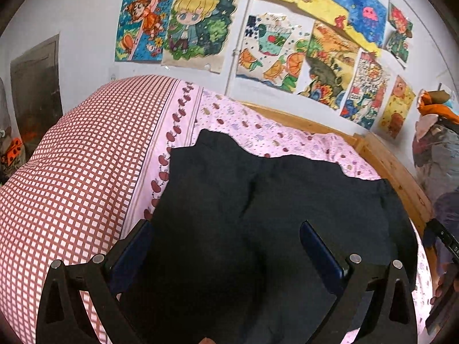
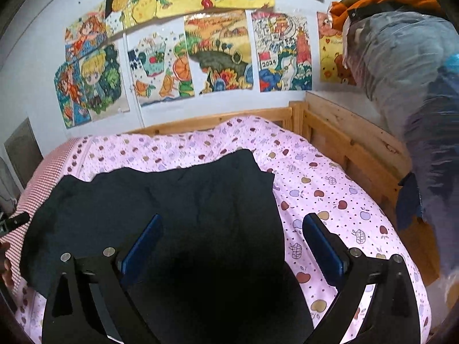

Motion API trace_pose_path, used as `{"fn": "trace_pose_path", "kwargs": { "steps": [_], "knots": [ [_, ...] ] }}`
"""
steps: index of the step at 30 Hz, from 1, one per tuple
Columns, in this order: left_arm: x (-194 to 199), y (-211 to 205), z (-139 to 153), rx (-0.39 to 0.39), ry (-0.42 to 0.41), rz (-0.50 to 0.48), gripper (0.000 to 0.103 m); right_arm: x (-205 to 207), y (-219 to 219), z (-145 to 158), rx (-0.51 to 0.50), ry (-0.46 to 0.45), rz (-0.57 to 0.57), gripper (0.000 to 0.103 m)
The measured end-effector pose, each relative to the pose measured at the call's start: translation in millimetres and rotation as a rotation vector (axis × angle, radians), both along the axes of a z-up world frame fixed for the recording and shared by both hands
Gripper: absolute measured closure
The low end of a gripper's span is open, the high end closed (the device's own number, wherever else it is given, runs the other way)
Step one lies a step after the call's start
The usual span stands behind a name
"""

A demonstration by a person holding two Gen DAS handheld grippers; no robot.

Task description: Fold large clothes

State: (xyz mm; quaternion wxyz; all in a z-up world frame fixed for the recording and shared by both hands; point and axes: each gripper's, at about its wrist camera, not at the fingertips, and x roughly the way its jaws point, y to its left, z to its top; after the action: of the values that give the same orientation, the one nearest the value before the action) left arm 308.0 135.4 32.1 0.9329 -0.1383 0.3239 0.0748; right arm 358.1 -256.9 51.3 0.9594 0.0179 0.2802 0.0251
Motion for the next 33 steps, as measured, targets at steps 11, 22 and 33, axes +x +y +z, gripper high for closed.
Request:
{"fn": "trace_pose_path", "kwargs": {
  "steps": [11,22,33],
  "knots": [
    [-39,-33,29,0.030,-0.100,-0.040,0.000,-49,22,15,0.004,-0.109,0.084,0.007],
    [-65,-55,35,0.081,-0.109,-0.070,0.000,-82,38,29,-0.002,-0.165,0.136,0.004],
    [-93,-73,46,0.137,-0.177,-0.098,0.000,-113,54,30,-0.042,-0.173,0.162,0.003]
  ]
}}
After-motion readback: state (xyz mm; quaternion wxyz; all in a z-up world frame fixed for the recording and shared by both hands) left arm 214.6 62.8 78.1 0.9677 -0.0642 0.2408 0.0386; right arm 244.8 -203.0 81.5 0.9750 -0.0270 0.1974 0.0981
